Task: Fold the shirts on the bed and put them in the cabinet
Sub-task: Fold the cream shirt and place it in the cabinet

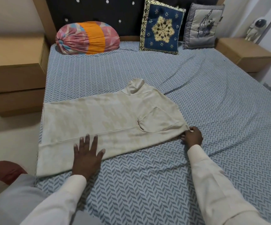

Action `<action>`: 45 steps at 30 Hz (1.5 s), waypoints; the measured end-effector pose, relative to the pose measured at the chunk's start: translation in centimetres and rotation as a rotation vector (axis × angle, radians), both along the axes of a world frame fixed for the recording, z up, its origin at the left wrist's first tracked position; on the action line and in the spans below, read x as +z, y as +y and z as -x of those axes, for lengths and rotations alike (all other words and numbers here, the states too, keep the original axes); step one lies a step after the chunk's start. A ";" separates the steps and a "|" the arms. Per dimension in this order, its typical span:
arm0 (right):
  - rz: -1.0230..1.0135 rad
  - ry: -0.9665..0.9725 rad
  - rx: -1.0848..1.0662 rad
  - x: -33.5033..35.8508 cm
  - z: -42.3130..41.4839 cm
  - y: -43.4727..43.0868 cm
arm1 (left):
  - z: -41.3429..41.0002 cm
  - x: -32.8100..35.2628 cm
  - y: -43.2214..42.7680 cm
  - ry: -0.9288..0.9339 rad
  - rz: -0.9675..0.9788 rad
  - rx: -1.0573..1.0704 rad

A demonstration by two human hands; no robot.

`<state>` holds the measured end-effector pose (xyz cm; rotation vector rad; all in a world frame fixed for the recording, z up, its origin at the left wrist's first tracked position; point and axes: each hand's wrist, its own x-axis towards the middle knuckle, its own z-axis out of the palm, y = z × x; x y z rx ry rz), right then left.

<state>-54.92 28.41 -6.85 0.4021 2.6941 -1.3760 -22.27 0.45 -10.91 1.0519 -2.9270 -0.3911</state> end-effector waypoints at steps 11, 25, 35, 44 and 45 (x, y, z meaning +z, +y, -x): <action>-0.185 0.090 0.030 1.7 5.1 1.5 | -0.2 -0.4 0.6 -0.114 -0.006 0.024; -0.300 0.372 0.553 0.7 1.2 -10.1 | -0.6 1.1 -4.8 -0.081 0.047 0.397; -0.667 0.249 1.154 1.1 4.3 -31.3 | 2.5 0.9 -16.8 -0.093 0.056 0.150; -0.836 0.003 1.079 2.2 7.0 -37.2 | 6.2 5.1 -31.0 -0.273 0.213 0.149; -0.822 -0.011 1.062 2.1 7.2 -37.1 | 6.4 5.3 -31.7 -0.290 0.211 0.124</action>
